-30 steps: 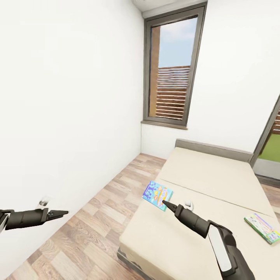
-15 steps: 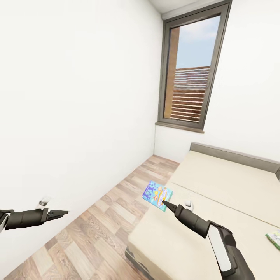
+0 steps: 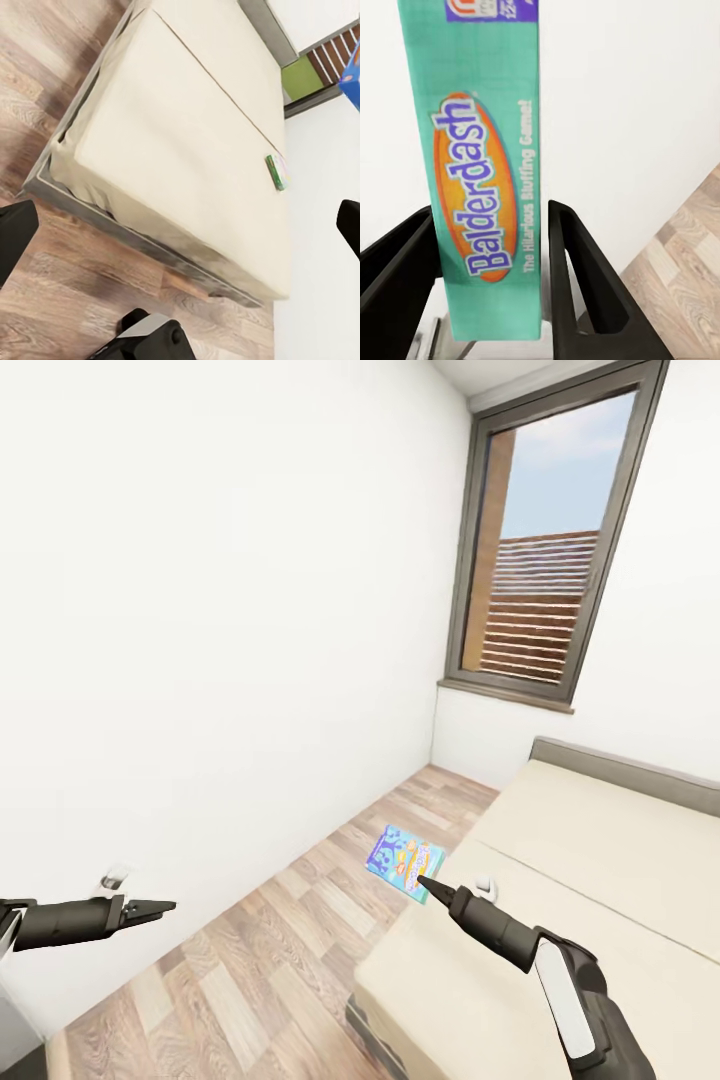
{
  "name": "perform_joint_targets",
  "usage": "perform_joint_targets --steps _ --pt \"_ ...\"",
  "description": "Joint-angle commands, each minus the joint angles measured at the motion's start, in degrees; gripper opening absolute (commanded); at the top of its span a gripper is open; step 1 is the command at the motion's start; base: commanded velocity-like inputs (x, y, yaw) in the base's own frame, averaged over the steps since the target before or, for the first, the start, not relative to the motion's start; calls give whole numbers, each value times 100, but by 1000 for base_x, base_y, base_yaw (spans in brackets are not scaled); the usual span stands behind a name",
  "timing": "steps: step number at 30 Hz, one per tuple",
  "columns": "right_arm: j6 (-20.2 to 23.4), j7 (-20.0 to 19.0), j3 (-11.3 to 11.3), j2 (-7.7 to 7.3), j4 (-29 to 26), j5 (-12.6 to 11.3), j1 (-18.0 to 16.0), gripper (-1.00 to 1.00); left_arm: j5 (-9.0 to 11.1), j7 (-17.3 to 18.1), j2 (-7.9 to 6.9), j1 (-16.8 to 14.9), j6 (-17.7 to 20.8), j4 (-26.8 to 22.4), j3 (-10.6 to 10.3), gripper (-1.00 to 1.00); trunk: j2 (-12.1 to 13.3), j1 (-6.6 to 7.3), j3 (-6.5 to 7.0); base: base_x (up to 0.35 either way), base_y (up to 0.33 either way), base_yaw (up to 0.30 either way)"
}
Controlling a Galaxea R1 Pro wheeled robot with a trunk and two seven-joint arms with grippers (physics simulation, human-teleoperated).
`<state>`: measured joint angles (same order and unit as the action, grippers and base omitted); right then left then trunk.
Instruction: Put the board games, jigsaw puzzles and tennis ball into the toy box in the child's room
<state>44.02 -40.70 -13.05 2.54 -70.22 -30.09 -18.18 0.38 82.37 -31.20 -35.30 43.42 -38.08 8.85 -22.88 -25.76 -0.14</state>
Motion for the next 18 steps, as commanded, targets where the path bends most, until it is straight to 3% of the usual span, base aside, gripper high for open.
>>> perform_joint_targets --steps 1,4,12,18 --pt "37 -20 -17 4 -1 -18 -2 -100 3 17 0 -3 60 3 1 100 -4 -2 1 0 -1 270" --pt "42 -29 -21 2 -4 -21 -2 -100 5 16 0 -3 61 3 0 100 -4 -2 8 0 0 228" --pt "37 -32 -25 5 -18 -23 -2 -100 5 16 0 -3 61 3 -4 100 -4 -2 11 0 0 67" --pt "37 -17 -15 9 -18 -20 -2 -100 5 16 0 -3 61 3 -6 100 -4 -2 11 0 0 227"
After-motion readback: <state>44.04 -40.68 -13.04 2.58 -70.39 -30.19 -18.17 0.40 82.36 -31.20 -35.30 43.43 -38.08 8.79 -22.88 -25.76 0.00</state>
